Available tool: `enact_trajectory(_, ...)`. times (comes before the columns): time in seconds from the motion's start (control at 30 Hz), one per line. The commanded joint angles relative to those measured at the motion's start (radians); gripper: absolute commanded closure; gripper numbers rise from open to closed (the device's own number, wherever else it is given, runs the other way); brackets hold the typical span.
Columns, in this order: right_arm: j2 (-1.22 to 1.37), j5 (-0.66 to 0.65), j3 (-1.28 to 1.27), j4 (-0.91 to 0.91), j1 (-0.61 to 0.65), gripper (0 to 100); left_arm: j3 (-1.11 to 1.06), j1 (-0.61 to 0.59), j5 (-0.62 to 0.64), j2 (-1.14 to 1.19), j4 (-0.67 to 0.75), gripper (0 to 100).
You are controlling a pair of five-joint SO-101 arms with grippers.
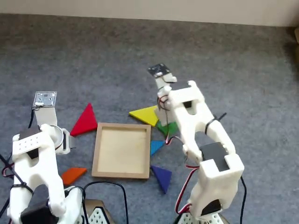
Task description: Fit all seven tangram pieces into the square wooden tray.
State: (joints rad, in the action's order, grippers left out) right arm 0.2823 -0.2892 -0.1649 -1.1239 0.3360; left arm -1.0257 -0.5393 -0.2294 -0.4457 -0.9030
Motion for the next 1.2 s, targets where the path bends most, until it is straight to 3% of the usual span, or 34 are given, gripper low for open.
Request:
enact_trajectory(0.0,-0.077,-0.029,0.022,-0.042,-0.041,99.0,0.002,-0.004,0.005,-0.018,0.012,76)
enact_trajectory(0.23,-0.193,-0.023,0.025,-0.027,0.096,99.0,0.002,-0.004,0.005,-0.018,0.012,77)
enact_trajectory(0.4,-0.186,0.192,0.018,0.275,0.177,99.0,0.002,-0.004,0.005,-0.018,0.012,77)
enact_trajectory(0.57,-0.133,0.242,-0.035,0.521,0.18,99.0,0.002,-0.004,0.005,-0.018,0.012,77)
enact_trajectory(0.83,0.054,0.239,-0.051,0.49,0.157,99.0,0.002,-0.004,0.005,-0.018,0.012,77)
enact_trajectory(1.07,0.056,0.238,-0.042,0.147,0.062,99.0,0.002,-0.004,0.005,-0.018,0.012,77)
enact_trajectory(1.17,0.056,0.135,-0.041,0.05,0.008,99.0,0.002,-0.004,0.005,-0.018,0.012,77)
